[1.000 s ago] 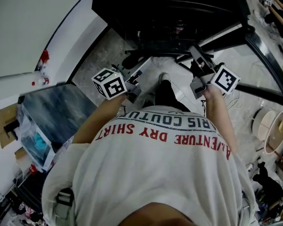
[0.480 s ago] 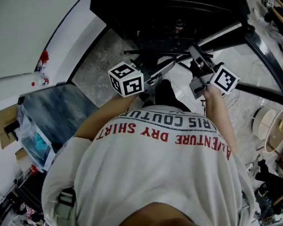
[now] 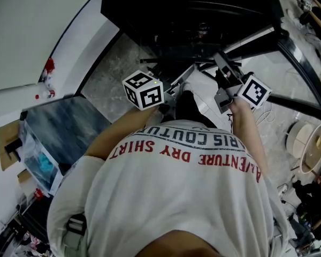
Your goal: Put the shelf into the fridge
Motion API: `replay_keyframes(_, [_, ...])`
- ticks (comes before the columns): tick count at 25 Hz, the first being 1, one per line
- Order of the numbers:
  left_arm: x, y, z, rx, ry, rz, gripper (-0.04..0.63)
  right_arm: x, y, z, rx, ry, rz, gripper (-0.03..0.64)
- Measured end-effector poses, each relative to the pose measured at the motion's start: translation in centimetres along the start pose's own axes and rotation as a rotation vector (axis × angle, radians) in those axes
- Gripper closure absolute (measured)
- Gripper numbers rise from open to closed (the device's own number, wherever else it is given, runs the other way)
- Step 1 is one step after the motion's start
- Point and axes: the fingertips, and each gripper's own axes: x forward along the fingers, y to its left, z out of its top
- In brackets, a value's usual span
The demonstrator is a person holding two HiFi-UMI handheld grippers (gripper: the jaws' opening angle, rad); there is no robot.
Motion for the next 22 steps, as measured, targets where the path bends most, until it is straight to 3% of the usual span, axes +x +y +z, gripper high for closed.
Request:
replay_keyframes(14, [0.2,0.1,0.5,-0.021,-0.007,0.001,0.486,0.3,0.3,0.5,-0.058,-0.013,-0.009,0.514])
replay_keyframes(22, [0.5,0.7,1.0,-0.025,-0.003,0.012,0.486,-0.1,-0.3,-0.6,-0.103,0.056,-0.056,0.42])
